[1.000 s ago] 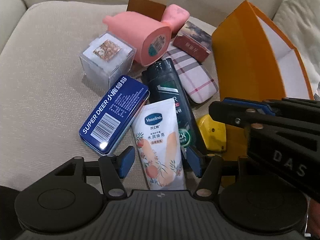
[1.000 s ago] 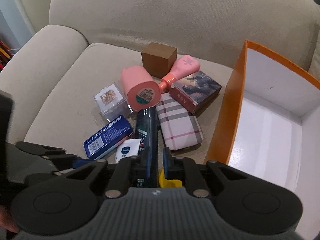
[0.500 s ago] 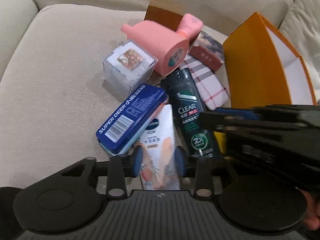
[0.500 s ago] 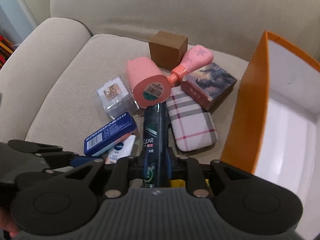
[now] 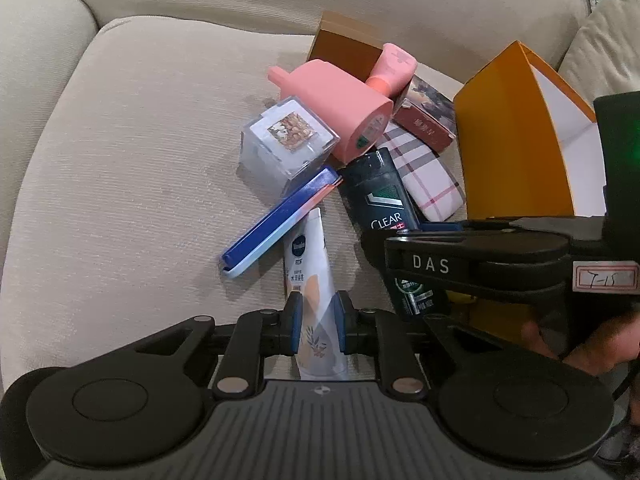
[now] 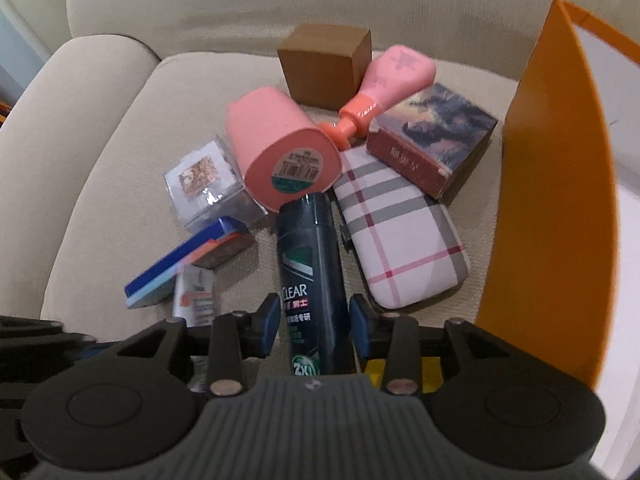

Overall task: Organize rigid objects
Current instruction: 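Grasp the white Vaseline tube with the left gripper while the right grasps the dark Clear bottle, then carry the tube and bottle into the orange box with both grippers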

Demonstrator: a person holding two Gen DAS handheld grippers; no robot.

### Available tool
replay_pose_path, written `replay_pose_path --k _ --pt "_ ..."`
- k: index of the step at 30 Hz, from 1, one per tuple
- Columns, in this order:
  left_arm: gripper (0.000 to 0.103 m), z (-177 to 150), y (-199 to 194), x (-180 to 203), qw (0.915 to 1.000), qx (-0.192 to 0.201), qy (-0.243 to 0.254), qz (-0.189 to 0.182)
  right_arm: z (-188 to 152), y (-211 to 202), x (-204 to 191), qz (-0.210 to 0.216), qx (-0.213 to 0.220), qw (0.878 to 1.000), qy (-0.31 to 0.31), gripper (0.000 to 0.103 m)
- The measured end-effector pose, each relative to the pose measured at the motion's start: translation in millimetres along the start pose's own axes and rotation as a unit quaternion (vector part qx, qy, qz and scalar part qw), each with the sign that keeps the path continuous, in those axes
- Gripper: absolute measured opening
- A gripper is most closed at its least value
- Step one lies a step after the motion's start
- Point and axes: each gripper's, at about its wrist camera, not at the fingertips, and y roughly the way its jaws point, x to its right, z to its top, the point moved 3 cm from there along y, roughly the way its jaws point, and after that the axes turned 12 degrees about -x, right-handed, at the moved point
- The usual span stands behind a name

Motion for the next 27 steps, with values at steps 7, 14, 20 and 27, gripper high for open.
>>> replay_pose_path --k 7,14,20,27 --pt "0.021 0 3 3 0.9968 0.005 0.017 0.078 -9 -10 -2 0.018 0.0 1.0 0.001 0.037" --pt "0.023 5 13 -32 0.9988 0.014 -0.046 0.003 -22 -4 -5 0.03 -0.008 0.999 0.011 0.036" --pt "0.032 6 29 -35 0.9977 0.039 -0.051 -0.022 -30 -8 -8 0.031 0.007 0.999 0.013 0.034" --pt "0.017 -7 -1 -25 0.9963 0.078 -0.031 -0.022 -48 -42 -8 0.032 0.044 0.999 0.007 0.034"
